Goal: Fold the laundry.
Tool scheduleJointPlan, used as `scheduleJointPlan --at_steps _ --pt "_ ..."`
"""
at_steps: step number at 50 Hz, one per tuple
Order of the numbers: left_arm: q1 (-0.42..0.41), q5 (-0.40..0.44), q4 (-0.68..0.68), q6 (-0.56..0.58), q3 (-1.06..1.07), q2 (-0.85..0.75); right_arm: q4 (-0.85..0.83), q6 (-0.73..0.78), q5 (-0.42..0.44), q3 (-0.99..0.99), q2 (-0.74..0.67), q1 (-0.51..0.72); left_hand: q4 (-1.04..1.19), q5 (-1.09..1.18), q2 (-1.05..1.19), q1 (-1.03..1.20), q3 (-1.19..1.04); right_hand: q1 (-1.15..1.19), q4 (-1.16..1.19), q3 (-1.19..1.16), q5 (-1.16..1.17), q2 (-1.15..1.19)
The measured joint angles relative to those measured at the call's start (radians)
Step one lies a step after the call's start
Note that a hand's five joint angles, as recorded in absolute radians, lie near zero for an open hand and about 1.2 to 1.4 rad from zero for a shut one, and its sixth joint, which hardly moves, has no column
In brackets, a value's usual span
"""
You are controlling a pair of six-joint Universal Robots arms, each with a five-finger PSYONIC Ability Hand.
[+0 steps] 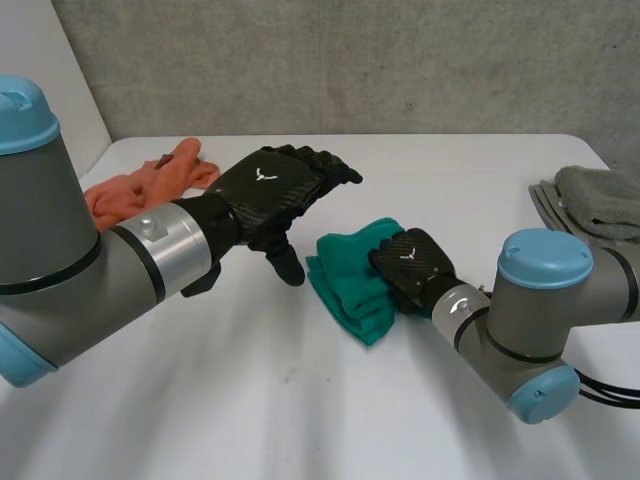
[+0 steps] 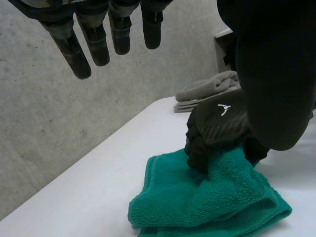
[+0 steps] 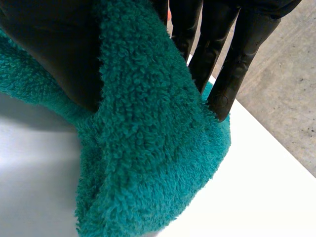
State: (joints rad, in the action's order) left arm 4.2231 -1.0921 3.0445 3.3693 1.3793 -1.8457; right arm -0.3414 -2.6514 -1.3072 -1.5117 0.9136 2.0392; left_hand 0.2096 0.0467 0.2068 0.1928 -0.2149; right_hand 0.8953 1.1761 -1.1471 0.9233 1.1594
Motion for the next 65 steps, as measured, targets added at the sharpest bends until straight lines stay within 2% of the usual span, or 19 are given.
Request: scheduleJointPlan --at_steps 8,10,16,21,33,36,37,39,40,49,60,62,63,65 --pt "0.000 -0.001 -0.001 0.000 0.006 0.002 0.004 0.046 0.014 0.038 -0.011 -0.086 0.000 0.000 0.000 0.000 0.000 0.000 0.000 0.000 0.000 0.000" --pt "0.000 -0.001 -0.002 0.001 0.010 0.002 0.005 0.095 0.034 0.066 -0.014 -0.157 0.000 0.000 0.000 0.000 0.000 0.000 0.000 0.000 0.000 0.000" --pt "0.000 -0.002 -0.002 0.001 0.013 0.008 0.028 0.203 0.144 0.161 -0.033 -0.270 0.000 0.000 0.000 0.000 0.000 0.001 0.011 -0.009 0.000 0.000" --pt "0.000 -0.002 0.000 0.001 0.014 0.017 0.070 0.230 0.226 0.291 -0.047 -0.325 0.000 0.000 0.000 0.000 0.000 0.010 0.013 -0.011 0.000 0.000" --pt "0.000 -0.004 0.002 0.000 0.008 0.042 0.092 0.117 0.315 0.724 -0.090 -0.501 0.000 0.000 0.000 0.000 0.000 0.010 0.013 -0.012 0.000 0.000" --pt "0.000 -0.004 0.002 -0.001 0.008 0.044 0.089 0.091 0.337 0.771 -0.103 -0.530 0.000 0.000 0.000 0.000 0.000 0.010 0.013 -0.014 0.000 0.000" --pt "0.000 -0.004 0.002 -0.001 0.008 0.045 0.084 0.058 0.375 0.822 -0.125 -0.568 0.000 0.000 0.000 0.000 0.000 0.010 0.013 -0.017 0.000 0.000" --pt "0.000 -0.004 0.002 -0.001 0.008 0.045 0.083 0.052 0.383 0.830 -0.130 -0.576 0.000 0.000 0.000 0.000 0.000 0.010 0.013 -0.017 0.000 0.000" --pt "0.000 -0.005 0.002 -0.001 0.007 0.045 0.076 0.017 0.437 0.876 -0.160 -0.620 0.000 0.000 0.000 0.000 0.000 0.010 0.013 -0.020 0.000 0.000" --pt "-0.002 -0.005 0.002 -0.016 0.004 0.045 0.069 -0.023 0.585 0.869 -0.295 -0.782 0.000 0.000 0.000 0.000 0.000 0.010 0.013 -0.021 0.000 0.000" --pt "-0.006 -0.005 0.002 -0.042 0.002 0.042 0.087 0.052 0.646 0.704 -0.393 -0.904 0.000 0.000 0.000 0.000 0.000 0.016 0.005 -0.020 0.014 -0.008" --pt "-0.007 -0.005 0.002 -0.042 0.002 0.042 0.098 0.073 0.643 0.678 -0.385 -0.914 0.000 0.000 0.000 0.000 0.000 -0.024 -0.096 0.072 -0.043 -0.092" --pt "-0.008 -0.005 0.002 -0.042 0.001 0.042 0.108 0.086 0.637 0.662 -0.375 -0.920 0.000 0.000 0.000 0.000 0.000 -0.122 -0.200 0.178 -0.142 -0.216" --pt "-0.009 -0.005 0.002 -0.042 0.000 0.043 0.145 0.110 0.611 0.631 -0.339 -0.928 0.000 0.000 0.000 0.000 0.000 -0.550 -0.667 0.645 -0.607 -0.691"
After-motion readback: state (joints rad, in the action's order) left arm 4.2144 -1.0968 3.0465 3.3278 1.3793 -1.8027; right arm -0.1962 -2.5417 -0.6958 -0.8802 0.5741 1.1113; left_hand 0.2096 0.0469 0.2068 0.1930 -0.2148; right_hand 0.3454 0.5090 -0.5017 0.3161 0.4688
